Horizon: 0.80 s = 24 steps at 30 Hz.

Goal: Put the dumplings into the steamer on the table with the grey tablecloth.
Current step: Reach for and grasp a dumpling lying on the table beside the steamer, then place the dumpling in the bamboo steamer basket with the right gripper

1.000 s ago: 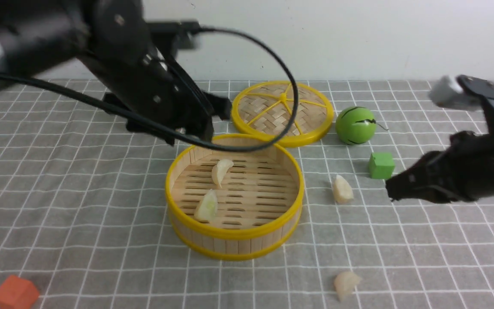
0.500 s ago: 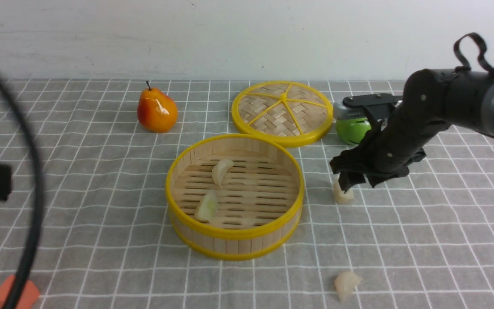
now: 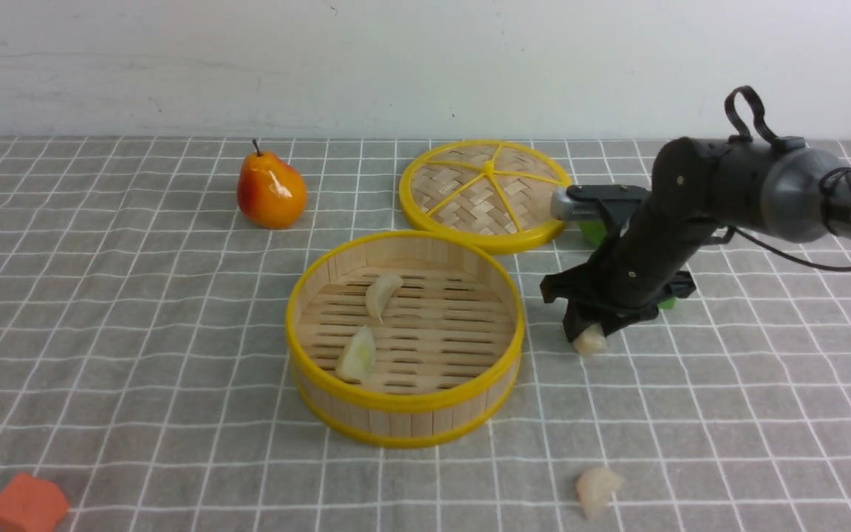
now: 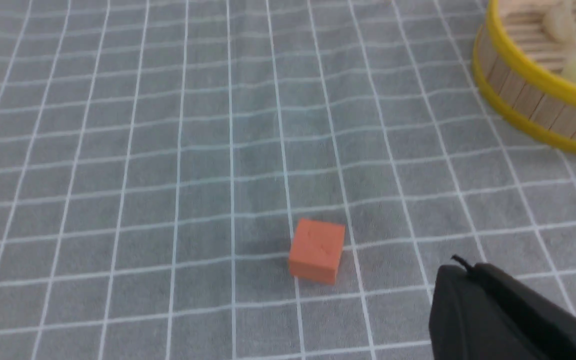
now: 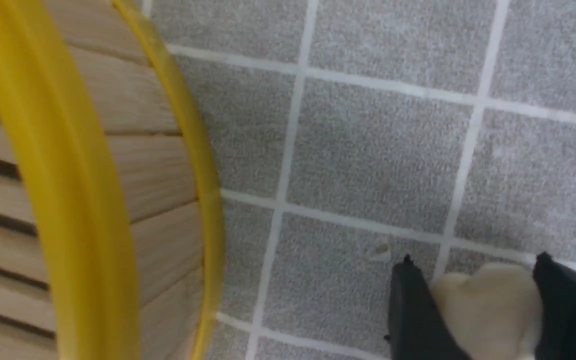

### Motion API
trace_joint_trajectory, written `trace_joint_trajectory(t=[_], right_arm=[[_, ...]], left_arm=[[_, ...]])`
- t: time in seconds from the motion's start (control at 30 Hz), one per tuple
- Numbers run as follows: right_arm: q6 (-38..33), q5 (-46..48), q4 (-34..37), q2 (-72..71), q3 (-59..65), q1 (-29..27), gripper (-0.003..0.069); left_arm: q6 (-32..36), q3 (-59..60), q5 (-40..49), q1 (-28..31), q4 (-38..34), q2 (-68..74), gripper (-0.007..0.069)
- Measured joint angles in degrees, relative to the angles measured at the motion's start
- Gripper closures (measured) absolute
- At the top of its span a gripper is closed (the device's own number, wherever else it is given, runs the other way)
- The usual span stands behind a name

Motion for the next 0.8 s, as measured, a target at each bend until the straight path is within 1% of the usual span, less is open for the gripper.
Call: trace_joint_trajectory(t=[0.17, 0.2, 0.3, 0.37, 0.4, 0.43, 0.47, 0.57, 0.7, 0.77, 0.8], right_arm=[[-1.06, 2.26, 0.56, -3.72, -6.59, 1.08, 0.037], [-1.52, 2.29, 1.64, -4.92, -9.6, 2.61, 0.037], [-2.05, 0.26, 3.33, -5.34, -11.66, 6.45, 0.037], [-3.41, -2.11, 3.92, -3.89, -11.79, 9.26, 0.037], [-3.61, -2.41, 3.9, -3.66, -11.79, 9.56, 0.037], [-4.93, -4.85, 4.19, -1.27, -11.79, 11.87, 0.037], [-5.28, -6.17, 4.35, 0.47, -11.79, 12.83, 0.037], [-5.67, -8.3, 4.27, 5.19, -11.79, 14.17, 0.037], [-5.67, -9.72, 3.81, 6.61, -11.73, 14.21, 0.0362], [-5.0, -9.04, 3.46, 6.61, -11.97, 14.16, 0.0298], [-4.22, -7.96, 3.46, 6.61, -12.44, 14.1, 0.0248]], left_arm=[[-2.56, 3.89, -2.09, 0.0, -0.61, -0.08, 0.0638], [-2.84, 4.06, -4.17, 0.0, -0.61, -0.08, 0.0638], [-2.99, 4.13, -6.94, 0.0, -0.61, -0.08, 0.0638], [-2.99, 4.13, -7.35, 0.0, -0.61, -0.08, 0.0638], [-2.99, 4.13, -7.41, 0.0, -0.61, -0.08, 0.0638], [-2.99, 4.13, -7.4, 0.0, -0.61, -0.08, 0.0638], [-2.99, 4.13, -7.4, 0.0, -0.61, -0.08, 0.0638], [-2.99, 4.13, -7.4, 0.0, -0.67, -0.08, 0.0638], [-3.05, 4.13, -7.4, 0.0, -0.95, -0.08, 0.0638], [-3.05, 4.13, -7.4, 0.0, -1.02, -0.08, 0.0638], [-3.05, 4.13, -7.34, 0.0, -1.02, -0.08, 0.0638]])
